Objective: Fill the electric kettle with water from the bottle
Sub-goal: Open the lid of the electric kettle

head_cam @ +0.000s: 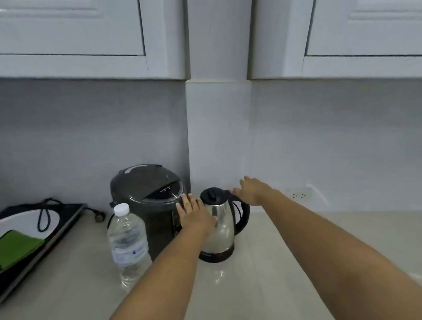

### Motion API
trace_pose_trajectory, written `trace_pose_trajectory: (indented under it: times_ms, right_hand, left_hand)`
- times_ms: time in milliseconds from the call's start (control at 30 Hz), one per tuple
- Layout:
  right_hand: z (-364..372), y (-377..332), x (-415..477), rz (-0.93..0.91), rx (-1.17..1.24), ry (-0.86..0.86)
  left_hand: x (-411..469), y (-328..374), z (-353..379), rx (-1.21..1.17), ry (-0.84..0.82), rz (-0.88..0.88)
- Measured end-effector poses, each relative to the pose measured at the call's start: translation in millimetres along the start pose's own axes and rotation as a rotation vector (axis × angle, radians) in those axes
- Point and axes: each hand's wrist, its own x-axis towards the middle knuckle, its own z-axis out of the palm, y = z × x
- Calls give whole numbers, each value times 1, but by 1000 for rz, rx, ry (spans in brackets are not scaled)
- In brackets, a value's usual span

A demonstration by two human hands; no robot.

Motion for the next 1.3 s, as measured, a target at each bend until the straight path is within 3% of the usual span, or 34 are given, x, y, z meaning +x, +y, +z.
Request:
trace_pose_trajectory:
  times_ms: [133,300,500,867,1300]
  right_hand:
    - [21,-3,16,19,47,0]
    - [54,-9,38,-25,138,36]
    - [64,-24,57,-105,108,154]
    - [71,-20,68,-167,223,222]
    - [79,-10,77,-268,281,373]
  left_hand:
    - [0,12,35,-76,84,12]
    - [7,6,76,-209,44,-81]
    - [23,8,84,-446,40,-142]
    - [36,6,104,-769,103,-199]
    - [41,1,116,-730,141,-151]
